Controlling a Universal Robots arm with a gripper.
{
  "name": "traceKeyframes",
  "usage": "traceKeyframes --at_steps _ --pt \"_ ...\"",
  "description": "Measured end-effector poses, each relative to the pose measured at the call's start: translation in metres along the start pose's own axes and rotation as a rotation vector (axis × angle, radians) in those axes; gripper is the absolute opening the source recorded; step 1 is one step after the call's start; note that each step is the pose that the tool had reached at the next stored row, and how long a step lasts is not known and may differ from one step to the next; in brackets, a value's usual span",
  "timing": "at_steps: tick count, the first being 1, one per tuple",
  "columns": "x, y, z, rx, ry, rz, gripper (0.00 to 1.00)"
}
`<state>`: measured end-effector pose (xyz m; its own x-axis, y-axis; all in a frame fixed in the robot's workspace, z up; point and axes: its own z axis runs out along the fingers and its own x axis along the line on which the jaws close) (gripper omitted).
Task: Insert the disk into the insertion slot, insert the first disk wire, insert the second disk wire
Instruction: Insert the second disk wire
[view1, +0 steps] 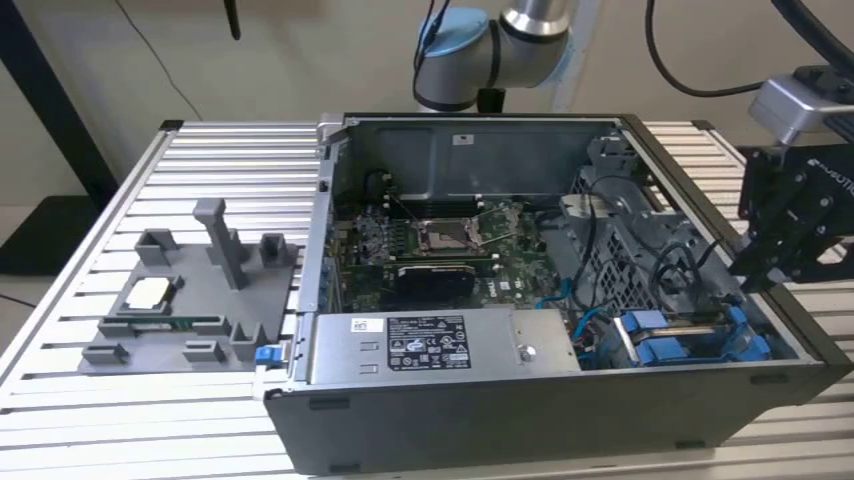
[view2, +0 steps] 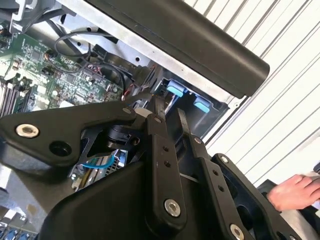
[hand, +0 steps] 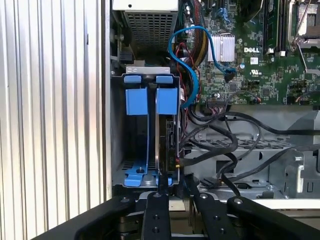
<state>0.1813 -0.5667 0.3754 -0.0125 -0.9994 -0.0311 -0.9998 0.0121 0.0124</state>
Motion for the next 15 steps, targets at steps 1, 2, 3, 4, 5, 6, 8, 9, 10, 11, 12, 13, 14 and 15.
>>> traceKeyframes --at_steps 1,2,3,4,5,6,8,9,10,11,12,13,14,15 --pt "-0.0011 -0.0004 0.0 0.0 0.0002 0.0 0.27" --pt "-0.0028 -0.0008 0.0001 0.0 0.0001 0.0 0.27" --pt "-0.0047 -0.0012 0.0001 0.0 0.0002 0.0 0.27" --pt "-0.0067 -0.0014 0.0001 0.0 0.0002 0.0 0.27" --pt "-0.0088 -0.0017 0.0002 0.0 0.0002 0.0 0.27" --pt "-0.0111 -0.0018 0.0002 0.0 0.0002 0.0 0.27" --pt "-0.0172 -0.0021 0.0004 0.0 0.0003 0.0 0.27" --pt "-0.0201 -0.0023 0.0005 0.0 0.0002 0.0 0.27" --pt "-0.0225 -0.0025 0.0005 0.0 0.0002 0.0 0.27" --pt "-0.0245 -0.0028 0.0002 0.0 0.0003 0.0 0.27" --pt "-0.0259 -0.003 -0.0005 -0.0002 0.0003 0.0 0.27" --pt "-0.0267 -0.0031 -0.0019 -0.0005 0.0006 0.0 0.27" --pt "-0.0271 -0.0032 -0.0037 -0.001 0.0007 0.0 0.27" --pt "-0.0275 -0.0033 -0.006 -0.0015 0.0005 0.0 0.27"
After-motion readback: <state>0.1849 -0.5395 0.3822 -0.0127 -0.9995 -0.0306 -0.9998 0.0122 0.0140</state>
